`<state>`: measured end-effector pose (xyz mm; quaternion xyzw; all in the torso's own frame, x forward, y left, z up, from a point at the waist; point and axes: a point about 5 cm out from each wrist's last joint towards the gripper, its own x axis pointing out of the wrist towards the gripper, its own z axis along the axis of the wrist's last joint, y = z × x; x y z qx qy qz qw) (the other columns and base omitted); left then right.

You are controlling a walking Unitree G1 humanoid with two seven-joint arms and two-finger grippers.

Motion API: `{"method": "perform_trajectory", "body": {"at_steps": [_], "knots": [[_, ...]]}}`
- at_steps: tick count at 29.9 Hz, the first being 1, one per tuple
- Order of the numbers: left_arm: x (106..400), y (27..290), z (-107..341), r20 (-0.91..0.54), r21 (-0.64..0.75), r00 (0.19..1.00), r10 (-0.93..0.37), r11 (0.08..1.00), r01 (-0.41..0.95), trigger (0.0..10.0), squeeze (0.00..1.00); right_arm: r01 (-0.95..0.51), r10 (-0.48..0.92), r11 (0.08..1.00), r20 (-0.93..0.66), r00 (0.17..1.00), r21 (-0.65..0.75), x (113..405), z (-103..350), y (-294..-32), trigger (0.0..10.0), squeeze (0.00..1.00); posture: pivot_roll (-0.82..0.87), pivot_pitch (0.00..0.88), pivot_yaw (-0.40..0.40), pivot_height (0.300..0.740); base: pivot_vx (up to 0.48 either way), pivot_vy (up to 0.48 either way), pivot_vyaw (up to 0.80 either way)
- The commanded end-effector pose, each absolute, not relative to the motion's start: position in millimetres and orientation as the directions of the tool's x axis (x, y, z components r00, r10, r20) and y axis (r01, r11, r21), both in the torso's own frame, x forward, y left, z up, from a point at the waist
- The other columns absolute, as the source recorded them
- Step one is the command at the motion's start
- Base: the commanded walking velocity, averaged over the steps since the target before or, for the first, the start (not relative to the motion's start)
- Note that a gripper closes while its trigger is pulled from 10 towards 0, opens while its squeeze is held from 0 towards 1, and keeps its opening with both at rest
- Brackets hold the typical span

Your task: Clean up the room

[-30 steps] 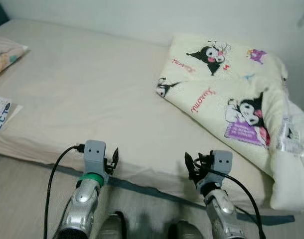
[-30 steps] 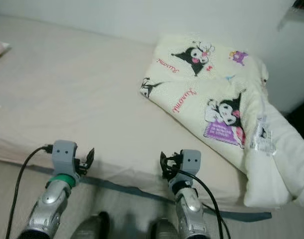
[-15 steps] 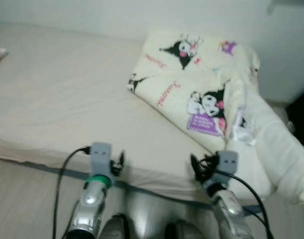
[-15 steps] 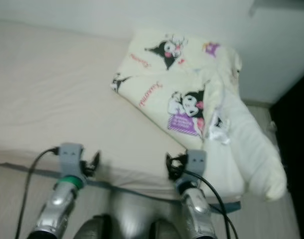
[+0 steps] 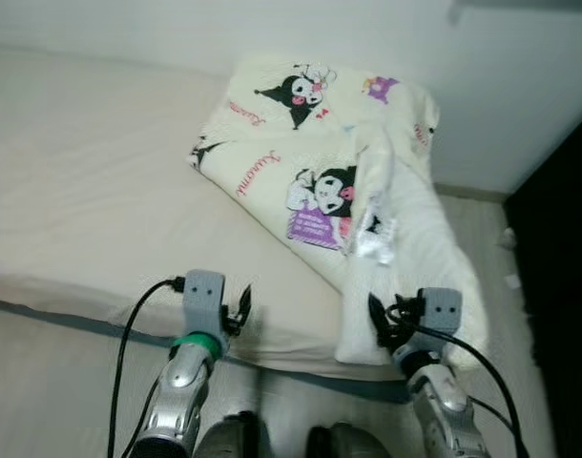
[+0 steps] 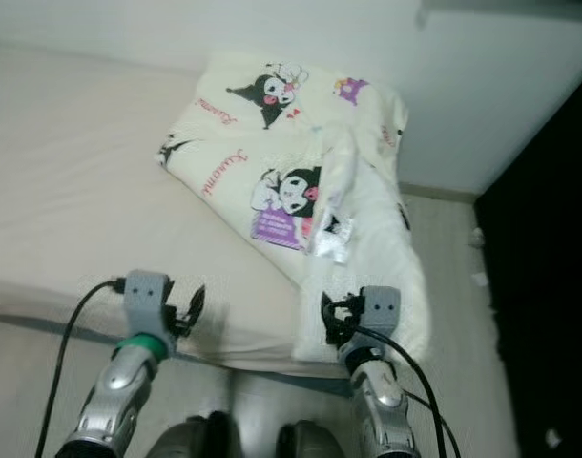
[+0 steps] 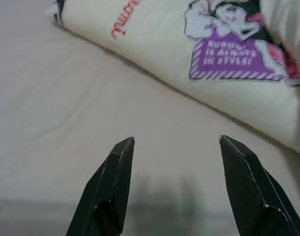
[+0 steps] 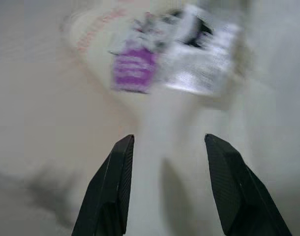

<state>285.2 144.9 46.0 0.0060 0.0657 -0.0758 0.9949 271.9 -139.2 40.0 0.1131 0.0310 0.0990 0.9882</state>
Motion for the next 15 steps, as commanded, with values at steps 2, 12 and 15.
{"method": "perform_trajectory", "body": {"at_steps": [2, 12, 15], "knots": [[279.0, 144.6, 37.8, -0.166, -0.009, 0.976, -0.142, 0.99, 0.143, 10.0, 0.0, -0.203, 0.225, 0.954, -0.077, 0.971, 0.222, 265.9, 32.7, -140.5, 10.0, 0.0, 0.04, 0.137, 0.026, 0.735, 0.0, -0.368, 0.8], [280.6, 146.6, 38.2, -0.177, -0.015, 0.977, -0.122, 0.993, 0.121, 10.0, 0.0, -0.315, 0.325, 0.93, -0.021, 0.946, 0.19, 274.0, 49.5, -131.8, 10.0, 0.0, 0.04, 0.137, 0.029, 0.735, 0.0, -0.294, 0.72], [282.1, 148.3, 39.7, -0.169, -0.025, 0.979, -0.11, 0.994, 0.107, 10.0, 0.0, -0.338, 0.345, 0.923, -0.008, 0.938, 0.183, 275.4, 54.1, -129.0, 10.0, 0.0, 0.04, 0.137, 0.03, 0.735, 0.0, 0.0, 0.0]]}}
